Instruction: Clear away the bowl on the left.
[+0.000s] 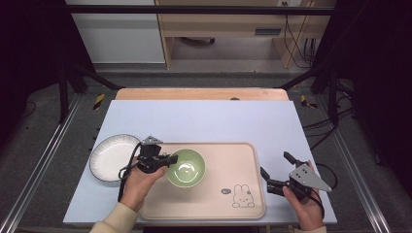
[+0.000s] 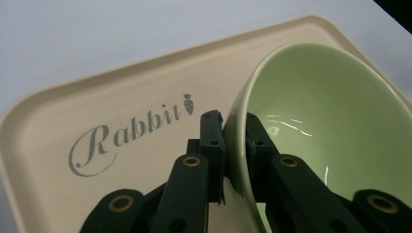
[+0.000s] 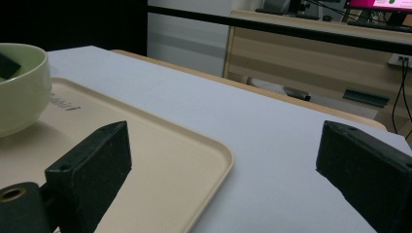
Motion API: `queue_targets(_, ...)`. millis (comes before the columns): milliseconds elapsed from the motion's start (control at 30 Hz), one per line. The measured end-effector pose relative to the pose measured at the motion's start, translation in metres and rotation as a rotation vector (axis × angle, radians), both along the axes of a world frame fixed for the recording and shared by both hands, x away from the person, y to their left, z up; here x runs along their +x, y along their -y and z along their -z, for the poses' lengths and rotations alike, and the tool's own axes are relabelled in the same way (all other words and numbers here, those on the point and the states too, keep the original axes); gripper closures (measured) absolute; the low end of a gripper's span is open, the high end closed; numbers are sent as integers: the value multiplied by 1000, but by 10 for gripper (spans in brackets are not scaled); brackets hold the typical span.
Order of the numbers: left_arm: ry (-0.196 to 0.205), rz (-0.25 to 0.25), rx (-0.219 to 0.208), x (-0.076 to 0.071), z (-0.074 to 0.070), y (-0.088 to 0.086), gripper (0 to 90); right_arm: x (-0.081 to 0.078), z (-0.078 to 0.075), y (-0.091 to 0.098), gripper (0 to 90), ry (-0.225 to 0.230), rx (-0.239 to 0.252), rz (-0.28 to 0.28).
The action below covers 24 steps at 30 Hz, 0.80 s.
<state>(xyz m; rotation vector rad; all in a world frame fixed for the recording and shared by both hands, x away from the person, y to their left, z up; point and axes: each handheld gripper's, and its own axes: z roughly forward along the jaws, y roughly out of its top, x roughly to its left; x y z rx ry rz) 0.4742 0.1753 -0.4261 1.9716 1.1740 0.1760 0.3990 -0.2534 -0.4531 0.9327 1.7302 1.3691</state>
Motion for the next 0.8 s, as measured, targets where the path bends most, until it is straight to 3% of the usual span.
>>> queue_targets(800,-21,23,7,-4,10,10,820,0,0,0,58,-1,-3,-2)
